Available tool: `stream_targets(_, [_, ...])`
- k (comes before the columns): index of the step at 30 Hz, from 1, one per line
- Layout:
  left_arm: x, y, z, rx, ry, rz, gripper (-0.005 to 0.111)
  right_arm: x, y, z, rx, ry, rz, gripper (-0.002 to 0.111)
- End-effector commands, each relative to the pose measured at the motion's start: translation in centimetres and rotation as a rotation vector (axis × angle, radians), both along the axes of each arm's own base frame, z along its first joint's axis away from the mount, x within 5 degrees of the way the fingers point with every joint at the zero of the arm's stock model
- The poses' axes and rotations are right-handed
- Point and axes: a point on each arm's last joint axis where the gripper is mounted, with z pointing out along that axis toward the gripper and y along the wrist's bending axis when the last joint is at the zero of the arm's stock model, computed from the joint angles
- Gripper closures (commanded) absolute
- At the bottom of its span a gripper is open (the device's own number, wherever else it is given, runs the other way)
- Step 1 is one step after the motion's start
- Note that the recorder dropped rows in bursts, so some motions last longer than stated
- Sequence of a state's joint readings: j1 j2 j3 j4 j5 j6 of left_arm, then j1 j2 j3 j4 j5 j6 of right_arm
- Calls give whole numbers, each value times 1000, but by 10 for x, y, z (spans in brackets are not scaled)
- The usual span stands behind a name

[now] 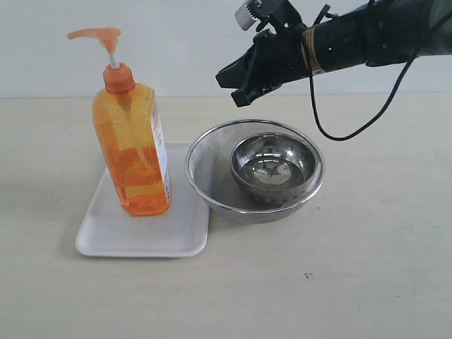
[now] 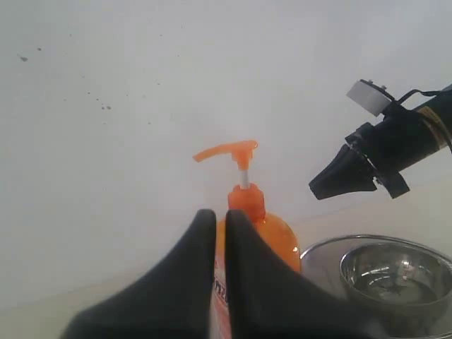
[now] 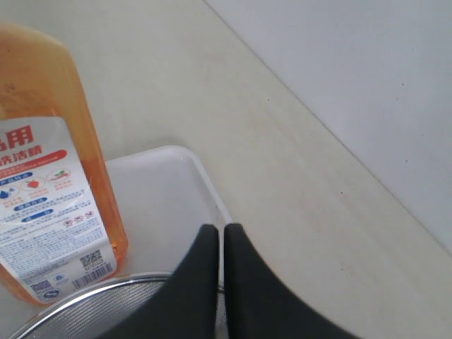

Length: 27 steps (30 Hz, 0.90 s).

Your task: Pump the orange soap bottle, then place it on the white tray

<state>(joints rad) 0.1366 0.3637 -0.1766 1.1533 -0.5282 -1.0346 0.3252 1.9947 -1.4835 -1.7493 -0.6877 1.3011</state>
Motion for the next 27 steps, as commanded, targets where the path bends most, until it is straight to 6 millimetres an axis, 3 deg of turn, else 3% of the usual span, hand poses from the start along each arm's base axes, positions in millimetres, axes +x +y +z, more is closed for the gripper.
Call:
stream_targets(1, [-7, -1, -5, -29, -17, 1, 102, 1, -3, 6, 10, -10, -7, 109])
stream_targets(6, [-23, 0, -7, -29, -100, 27, 102, 1, -3, 6, 10, -10, -7, 109])
stream_targets(16, [-24, 1, -8, -54, -90, 43, 102, 1, -3, 6, 10, -10, -7, 109])
stream_targets(27, [-38, 0, -14, -53, -172, 47, 102, 1, -3, 6, 10, -10, -7, 109])
